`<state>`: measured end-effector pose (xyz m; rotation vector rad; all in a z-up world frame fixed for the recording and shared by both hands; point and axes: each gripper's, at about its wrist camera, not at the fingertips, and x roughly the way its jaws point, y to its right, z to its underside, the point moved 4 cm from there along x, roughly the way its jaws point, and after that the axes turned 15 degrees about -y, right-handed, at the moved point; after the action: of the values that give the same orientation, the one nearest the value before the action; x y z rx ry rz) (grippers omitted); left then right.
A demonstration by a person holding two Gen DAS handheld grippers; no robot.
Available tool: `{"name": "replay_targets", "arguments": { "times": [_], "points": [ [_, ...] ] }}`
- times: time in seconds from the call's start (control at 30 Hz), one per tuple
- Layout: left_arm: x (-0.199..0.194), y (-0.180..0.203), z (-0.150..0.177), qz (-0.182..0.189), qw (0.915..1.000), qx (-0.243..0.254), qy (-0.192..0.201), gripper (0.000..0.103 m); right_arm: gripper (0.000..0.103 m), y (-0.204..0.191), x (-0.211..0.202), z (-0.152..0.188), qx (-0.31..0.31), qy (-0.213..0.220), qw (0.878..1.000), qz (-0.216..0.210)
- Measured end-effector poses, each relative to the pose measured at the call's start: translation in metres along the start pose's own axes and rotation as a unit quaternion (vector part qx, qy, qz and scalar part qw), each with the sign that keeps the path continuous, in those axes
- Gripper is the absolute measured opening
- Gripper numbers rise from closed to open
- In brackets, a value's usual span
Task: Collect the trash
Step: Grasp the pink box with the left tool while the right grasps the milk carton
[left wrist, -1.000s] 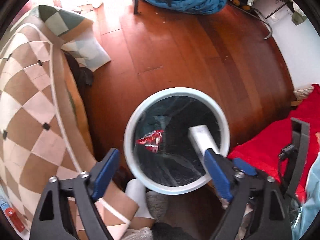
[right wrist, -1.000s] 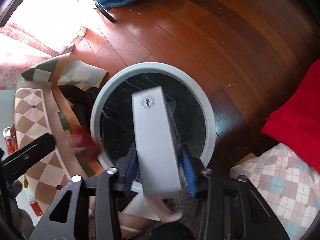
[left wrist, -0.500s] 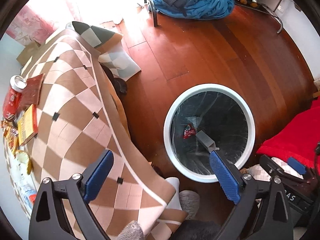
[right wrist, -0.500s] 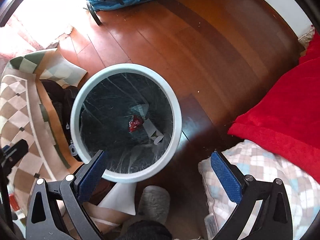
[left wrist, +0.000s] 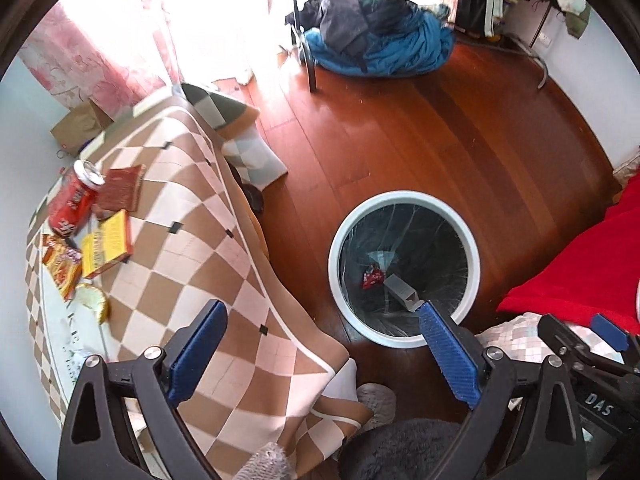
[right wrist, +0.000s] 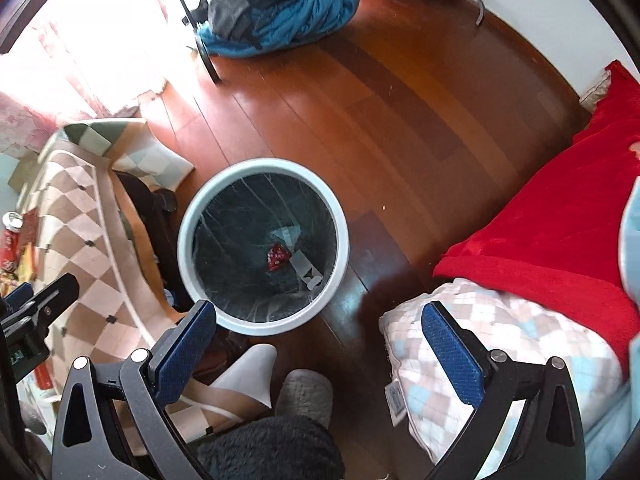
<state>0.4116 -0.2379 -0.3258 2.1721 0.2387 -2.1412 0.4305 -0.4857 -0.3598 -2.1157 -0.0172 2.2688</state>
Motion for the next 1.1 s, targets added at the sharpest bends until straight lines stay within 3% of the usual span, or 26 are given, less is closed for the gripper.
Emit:
{"name": "replay_targets", "arguments": {
  "times": [0.23,0.37,0.5,0.6,0.7,0.77,0.9,0.97,1.0,1.03,1.1],
  "points": [
    [-0.063,-0.024,0.027,0.014,0.9986,-0.02,0.046,0.098,0.103,-0.007,-0.077,0.026,0.005,0.061,0.998,-0.031],
    [-0.094,-0.077,0.055,0.034,0.9948,-0.07,0.067,0.098,0.103,-0.029,-0.125,0.042,-0.008,0.094,0.993,-0.065],
    [-0.085,-0.15,0.096,0.037,0.9877,-0.144,0.048,0.098,0.103,-0.085,-0.146,0.064,-0.069,0.09,0.99,-0.08],
    [-0.054,-0.208,0.135,0.024,0.9763,-0.215,0.014,0.098,0.103,-0.146,-0.129,0.081,-0.136,0.069,0.985,-0.085],
    [-0.006,-0.256,0.165,0.041,0.9542,-0.294,-0.039,0.097,0.097,-0.206,-0.092,0.095,-0.187,0.039,0.977,-0.094],
    [0.023,-0.277,0.178,0.067,0.9359,-0.338,-0.072,0.097,0.063,-0.241,-0.06,0.104,-0.21,0.013,0.973,-0.091],
    [0.066,-0.292,0.184,0.143,0.9018,-0.393,-0.111,0.097,0.062,-0.292,0.001,0.113,-0.226,-0.037,0.971,-0.073],
    [0.086,-0.293,0.181,0.2,0.8771,-0.416,-0.132,0.097,0.062,-0.303,0.018,0.115,-0.225,-0.043,0.972,-0.059],
    [0.093,-0.294,0.18,0.217,0.8672,-0.427,-0.138,0.094,0.062,-0.309,0.026,0.117,-0.224,-0.049,0.972,-0.053],
    [0.098,-0.295,0.18,0.236,0.8567,-0.438,-0.136,0.077,0.062,-0.309,0.031,0.116,-0.223,-0.052,0.972,-0.05],
    [0.104,-0.298,0.183,0.243,0.8457,-0.455,-0.137,0.071,0.062,-0.312,0.039,0.117,-0.222,-0.059,0.972,-0.046]
  ]
}}
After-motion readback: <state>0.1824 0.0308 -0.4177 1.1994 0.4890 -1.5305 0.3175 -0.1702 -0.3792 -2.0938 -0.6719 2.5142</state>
